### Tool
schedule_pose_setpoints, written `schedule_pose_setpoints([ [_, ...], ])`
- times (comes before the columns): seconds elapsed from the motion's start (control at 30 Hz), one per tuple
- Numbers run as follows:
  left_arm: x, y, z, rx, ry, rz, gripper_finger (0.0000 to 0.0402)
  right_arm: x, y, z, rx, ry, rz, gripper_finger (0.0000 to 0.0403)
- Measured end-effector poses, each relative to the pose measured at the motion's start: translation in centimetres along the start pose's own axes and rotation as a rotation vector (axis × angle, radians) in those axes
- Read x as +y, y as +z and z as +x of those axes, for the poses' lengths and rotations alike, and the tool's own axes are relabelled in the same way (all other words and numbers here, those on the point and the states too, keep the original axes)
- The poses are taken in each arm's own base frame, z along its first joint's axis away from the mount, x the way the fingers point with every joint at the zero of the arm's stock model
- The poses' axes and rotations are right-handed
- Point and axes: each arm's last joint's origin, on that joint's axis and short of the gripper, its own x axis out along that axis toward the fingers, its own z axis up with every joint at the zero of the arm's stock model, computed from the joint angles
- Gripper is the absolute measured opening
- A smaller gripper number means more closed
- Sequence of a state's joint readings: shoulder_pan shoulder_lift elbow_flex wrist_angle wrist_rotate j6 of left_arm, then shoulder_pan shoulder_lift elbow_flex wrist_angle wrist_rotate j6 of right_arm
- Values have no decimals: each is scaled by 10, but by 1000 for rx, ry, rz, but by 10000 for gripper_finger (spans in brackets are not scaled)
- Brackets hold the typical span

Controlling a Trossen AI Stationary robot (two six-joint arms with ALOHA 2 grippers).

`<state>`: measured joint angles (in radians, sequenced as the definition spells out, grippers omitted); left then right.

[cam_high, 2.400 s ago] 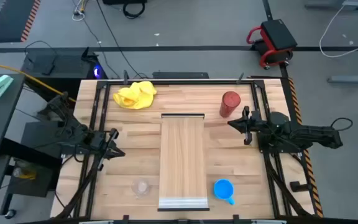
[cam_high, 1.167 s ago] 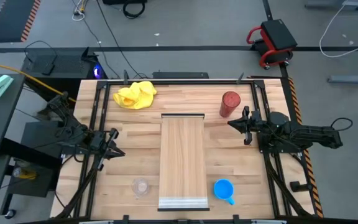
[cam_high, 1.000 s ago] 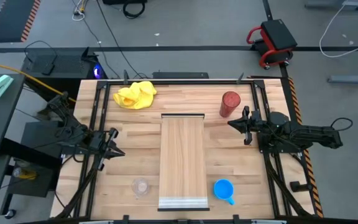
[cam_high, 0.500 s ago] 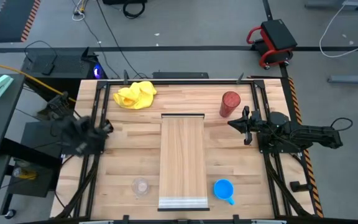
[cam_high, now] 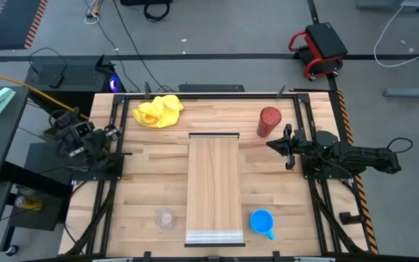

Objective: Stack small to large cups/mugs on shelf
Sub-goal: Move the transparent cup to the middle left of the table

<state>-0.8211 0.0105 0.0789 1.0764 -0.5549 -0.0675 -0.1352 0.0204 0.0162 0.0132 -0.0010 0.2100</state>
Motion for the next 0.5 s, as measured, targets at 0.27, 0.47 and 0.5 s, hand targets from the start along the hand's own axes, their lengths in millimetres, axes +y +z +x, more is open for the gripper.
schedule_pose_setpoints([
  [0.27, -27, 5, 38, 128, -106, 80, 34, 0, 0, 0, 0, 0, 0, 13],
  [0.47, -53, 0, 78, 309, -158, 326, 34, 0, 0, 0, 0, 1, 0, 13],
  [0.5, -56, -3, 85, 384, -116, 381, 32, 0, 0, 0, 0, 0, 0, 13],
])
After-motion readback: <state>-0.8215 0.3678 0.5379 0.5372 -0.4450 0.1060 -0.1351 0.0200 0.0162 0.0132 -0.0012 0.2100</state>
